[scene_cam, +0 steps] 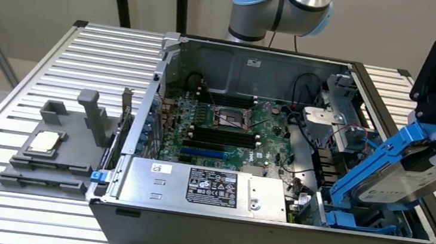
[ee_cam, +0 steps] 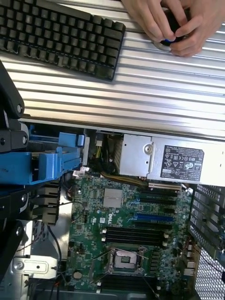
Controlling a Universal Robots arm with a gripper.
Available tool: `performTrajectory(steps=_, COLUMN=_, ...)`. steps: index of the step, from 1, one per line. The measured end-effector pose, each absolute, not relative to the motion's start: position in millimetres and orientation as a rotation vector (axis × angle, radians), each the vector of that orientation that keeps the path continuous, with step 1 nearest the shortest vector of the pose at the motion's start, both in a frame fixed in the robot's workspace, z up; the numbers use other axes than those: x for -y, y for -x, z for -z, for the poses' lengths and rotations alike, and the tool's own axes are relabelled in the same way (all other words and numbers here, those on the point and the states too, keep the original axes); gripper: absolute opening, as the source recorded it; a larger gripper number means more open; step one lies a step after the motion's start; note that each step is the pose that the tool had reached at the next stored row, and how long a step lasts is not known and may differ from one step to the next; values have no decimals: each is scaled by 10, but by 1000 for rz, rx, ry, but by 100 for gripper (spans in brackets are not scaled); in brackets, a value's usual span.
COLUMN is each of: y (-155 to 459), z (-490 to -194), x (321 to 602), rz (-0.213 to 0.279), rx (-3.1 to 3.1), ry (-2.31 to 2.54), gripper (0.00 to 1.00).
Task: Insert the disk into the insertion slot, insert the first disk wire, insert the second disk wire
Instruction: 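Insert the disk into the insertion slot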
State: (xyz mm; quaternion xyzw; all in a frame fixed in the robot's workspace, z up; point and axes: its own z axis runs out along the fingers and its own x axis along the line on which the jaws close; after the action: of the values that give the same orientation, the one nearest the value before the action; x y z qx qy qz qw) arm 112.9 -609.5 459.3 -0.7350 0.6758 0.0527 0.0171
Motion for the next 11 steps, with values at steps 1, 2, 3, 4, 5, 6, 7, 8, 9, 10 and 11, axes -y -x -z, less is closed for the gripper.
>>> performTrajectory(steps=1, y=-1129, z=-4593, x=6098, rz=-163, rx=-2101, ry=2285, gripper=33)
performTrajectory(steps=2, y=-1129, z=-4589, x=6100, rz=-163, rx=-2101, ry=2285, gripper=33)
performTrajectory(steps=3, y=-1129, z=-4585, x=6100, rz=-163, rx=-2101, ry=2285, gripper=33)
performTrajectory(steps=4, y=-1129, z=-4580, x=6100, rz=-162, rx=-2101, ry=2285, gripper=33)
performTrajectory(steps=5, y=-1129, z=-4571, x=6100, rz=-162, rx=-2100, ry=2285, gripper=33)
performTrajectory(steps=6, y=-1127, z=-4562, x=6100, rz=-162, rx=-2100, ry=2285, gripper=33)
performTrajectory(steps=7, y=-1126, z=-4555, x=6100, rz=-162, rx=-2100, ry=2284, gripper=33)
performTrajectory(steps=8, y=-1124, z=-4549, x=6097, rz=-161, rx=-2100, ry=2284, gripper=33)
performTrajectory(steps=9, y=-1123, z=-4545, x=6092, rz=-160, rx=-2101, ry=2285, gripper=33)
performTrajectory(steps=10, y=-1121, z=-4541, x=6085, rz=-160, rx=-2101, ry=2285, gripper=33)
performTrajectory(steps=11, y=-1119, z=-4539, x=6077, rz=-159, rx=-2101, ry=2285, gripper=33)
